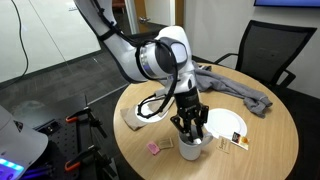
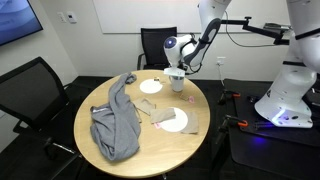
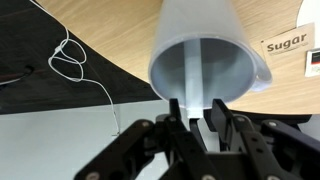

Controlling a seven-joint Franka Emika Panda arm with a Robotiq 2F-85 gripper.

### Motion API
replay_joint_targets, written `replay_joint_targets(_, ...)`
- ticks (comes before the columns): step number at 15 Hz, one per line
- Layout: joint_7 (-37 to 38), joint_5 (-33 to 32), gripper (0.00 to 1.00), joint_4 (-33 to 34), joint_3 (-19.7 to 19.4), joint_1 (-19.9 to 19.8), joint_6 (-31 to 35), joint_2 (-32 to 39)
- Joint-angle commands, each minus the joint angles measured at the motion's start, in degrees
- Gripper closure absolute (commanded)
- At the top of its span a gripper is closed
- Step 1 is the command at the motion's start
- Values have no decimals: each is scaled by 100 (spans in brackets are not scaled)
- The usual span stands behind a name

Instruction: Take the marker out of the cup and put it on the table

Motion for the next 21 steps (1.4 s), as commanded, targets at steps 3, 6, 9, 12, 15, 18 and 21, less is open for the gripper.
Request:
replay_joint_targets(3, -100, 107, 64, 143, -118, 37, 114, 160)
replay_joint_targets(6, -91, 108, 92, 170, -129, 53, 112, 198)
replay_joint_targets(9, -43, 49, 95, 155, -156, 103, 123, 169)
replay_joint_targets(12, -58, -4, 95, 17, -158, 146, 126, 29)
replay_joint_targets(15, -67, -106, 95, -174, -177, 223, 100, -189)
replay_joint_targets(18, -82, -198, 95, -350, -207, 345, -84, -492)
replay_joint_targets(21, -109, -292, 95, -502, -208, 418, -335, -825)
